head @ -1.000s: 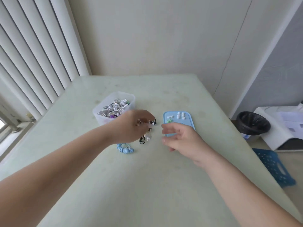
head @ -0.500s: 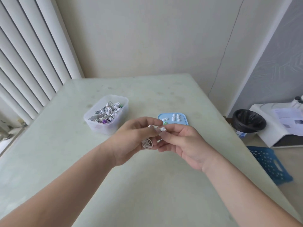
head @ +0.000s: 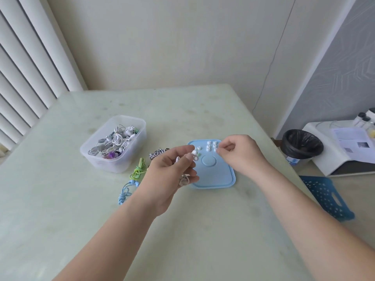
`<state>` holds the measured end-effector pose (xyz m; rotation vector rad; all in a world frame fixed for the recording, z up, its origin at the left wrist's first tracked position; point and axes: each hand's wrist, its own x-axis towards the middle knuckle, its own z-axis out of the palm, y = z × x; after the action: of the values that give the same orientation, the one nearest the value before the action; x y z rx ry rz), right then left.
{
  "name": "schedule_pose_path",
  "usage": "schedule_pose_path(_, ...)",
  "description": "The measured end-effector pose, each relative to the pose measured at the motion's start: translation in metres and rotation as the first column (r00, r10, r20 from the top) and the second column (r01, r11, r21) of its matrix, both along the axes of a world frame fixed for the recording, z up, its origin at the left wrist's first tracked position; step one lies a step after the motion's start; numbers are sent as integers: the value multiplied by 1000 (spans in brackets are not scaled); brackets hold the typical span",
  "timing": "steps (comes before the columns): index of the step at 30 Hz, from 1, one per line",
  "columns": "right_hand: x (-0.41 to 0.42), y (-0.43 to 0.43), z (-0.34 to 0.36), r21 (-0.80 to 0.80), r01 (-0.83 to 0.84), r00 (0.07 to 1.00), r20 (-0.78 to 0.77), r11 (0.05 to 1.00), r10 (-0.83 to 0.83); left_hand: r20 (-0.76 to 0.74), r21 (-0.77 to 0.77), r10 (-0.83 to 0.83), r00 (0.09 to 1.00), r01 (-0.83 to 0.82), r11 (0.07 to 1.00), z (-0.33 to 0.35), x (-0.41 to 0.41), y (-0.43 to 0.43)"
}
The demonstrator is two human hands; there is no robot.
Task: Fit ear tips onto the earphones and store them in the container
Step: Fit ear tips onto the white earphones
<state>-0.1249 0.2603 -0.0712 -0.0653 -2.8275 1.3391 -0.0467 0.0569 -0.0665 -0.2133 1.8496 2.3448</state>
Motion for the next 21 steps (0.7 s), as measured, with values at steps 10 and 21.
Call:
schedule_pose_path(10, -28, -3, -28, 234, -18, 993, -110, 972, 45, 35, 164, -47, 998, 41, 986, -16, -3, 6)
schedule_pose_path(21, 41, -33, -5, -767, -12, 985, 103, 641, 142, -89, -53, 140, 986, -145, 988, -27, 8, 5)
